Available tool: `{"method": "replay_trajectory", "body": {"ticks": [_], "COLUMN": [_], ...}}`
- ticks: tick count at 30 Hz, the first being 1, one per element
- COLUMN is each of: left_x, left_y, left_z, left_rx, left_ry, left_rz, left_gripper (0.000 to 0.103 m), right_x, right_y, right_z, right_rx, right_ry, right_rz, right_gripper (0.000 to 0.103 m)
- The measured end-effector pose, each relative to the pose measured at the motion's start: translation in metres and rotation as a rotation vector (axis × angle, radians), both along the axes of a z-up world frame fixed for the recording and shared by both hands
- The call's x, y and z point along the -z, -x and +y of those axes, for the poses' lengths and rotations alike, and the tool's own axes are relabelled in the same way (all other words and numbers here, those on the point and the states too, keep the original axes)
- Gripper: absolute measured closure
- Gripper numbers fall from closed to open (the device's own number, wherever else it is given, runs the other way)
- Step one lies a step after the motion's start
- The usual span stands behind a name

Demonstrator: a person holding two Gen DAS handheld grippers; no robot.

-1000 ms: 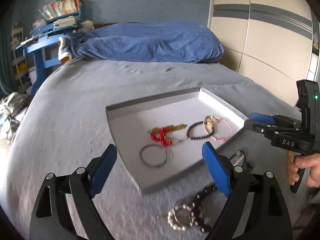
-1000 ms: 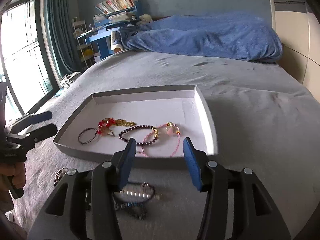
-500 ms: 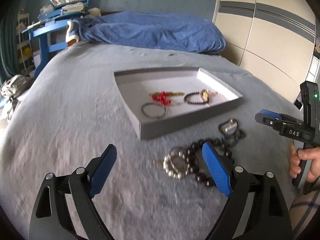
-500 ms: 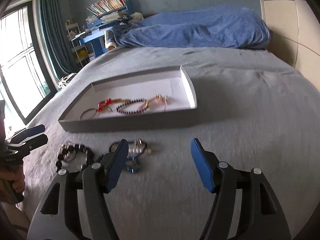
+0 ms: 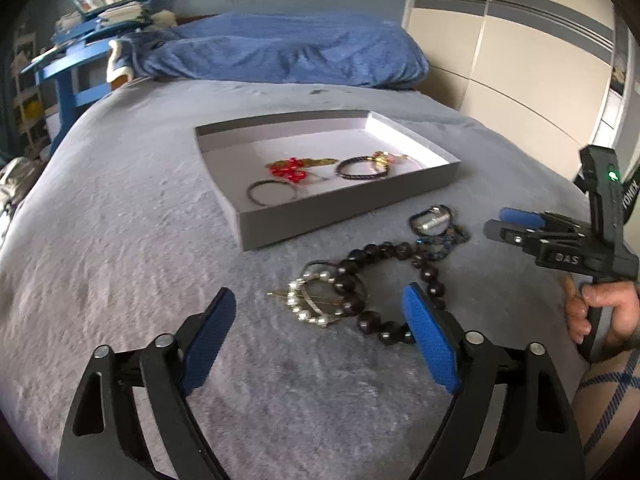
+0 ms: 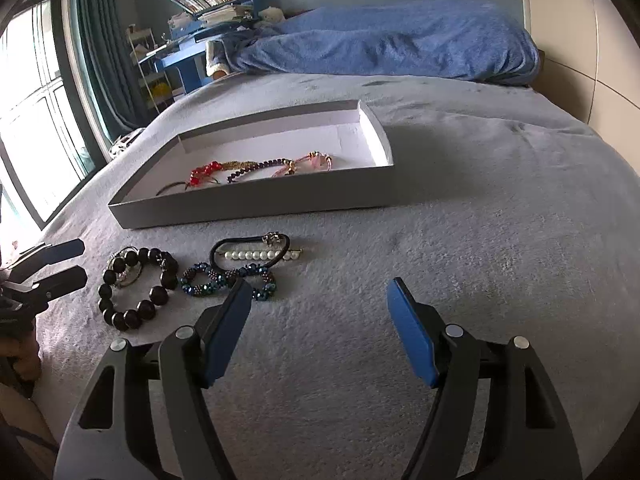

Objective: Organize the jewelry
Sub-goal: 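Withdraw both open grippers from the tray toward the remaining bracelets, then grasp the large black bead bracelet with the left gripper while the right gripper grasps the blue bead bracelet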

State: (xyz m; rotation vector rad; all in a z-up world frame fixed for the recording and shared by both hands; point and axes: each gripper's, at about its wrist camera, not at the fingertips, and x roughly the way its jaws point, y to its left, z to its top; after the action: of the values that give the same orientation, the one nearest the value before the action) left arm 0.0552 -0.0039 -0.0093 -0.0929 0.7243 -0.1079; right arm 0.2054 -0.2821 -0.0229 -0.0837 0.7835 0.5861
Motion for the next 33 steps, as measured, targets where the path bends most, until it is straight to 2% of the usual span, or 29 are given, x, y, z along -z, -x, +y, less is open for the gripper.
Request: {"method": "replay_trajectory", "body": {"ticks": [4,6,9,15,19,21,22,23,24,27,31,33], "left_x": [0.0,0.001,0.003,0.008,0.013,0.015,0.015,0.014,0.015,0.011,0.004,0.002], "left_y": [-0.003,-0.006,-0.01,-0.017,-0.028,-0.031,-0.031,-0.029,-0.029,-0.024,-0.014,-0.01], "left_z": [-0.016,-0.02,-0.026,-0.03,-0.029,-0.026,-0.024,-0.023,-0.025,-0.028,-0.017,-0.011], "left_rx": [0.057,0.075,0.095,0.09,0.064,0.042,0.04,0.057,0.065,0.071,0.049,0.036], "left_ry": [-0.03,-0.043,-0.054,-0.076,-0.092,-0.095,-0.086,-0.07,-0.078,-0.092,-0.029,0.006], "left_rz": [0.002,0.011,0.026,0.061,0.089,0.095,0.09,0.08,0.083,0.049,-0.004,-0.012], "left_gripper": [0.024,0.032,0.038,0.038,0.045,0.059,0.059,0.078,0.088,0.088,0.088,0.088], "right_x": [0.002,0.003,0.003,0.002,0.001,0.0,0.0,0.0,-0.001,-0.001,0.0,0.003], "right_y": [-0.002,-0.003,-0.003,-0.003,0.0,0.002,0.002,0.003,0.004,0.007,0.009,0.005], "right_z": [-0.001,-0.001,-0.001,0.002,0.002,0.002,0.003,0.004,0.006,0.013,0.024,0.029], "right_rx": [0.009,0.01,0.011,0.009,0.007,0.003,-0.001,-0.01,-0.017,-0.052,-0.107,-0.124], "right_ry": [0.003,0.006,0.01,0.021,0.023,0.026,0.028,0.032,0.034,0.032,0.039,0.048], "right_rz": [0.014,0.014,0.016,0.014,0.0,-0.01,-0.013,-0.017,-0.019,-0.014,0.001,0.025], "right_gripper": [0.033,0.033,0.033,0.033,0.033,0.033,0.033,0.033,0.033,0.033,0.035,0.041]}}
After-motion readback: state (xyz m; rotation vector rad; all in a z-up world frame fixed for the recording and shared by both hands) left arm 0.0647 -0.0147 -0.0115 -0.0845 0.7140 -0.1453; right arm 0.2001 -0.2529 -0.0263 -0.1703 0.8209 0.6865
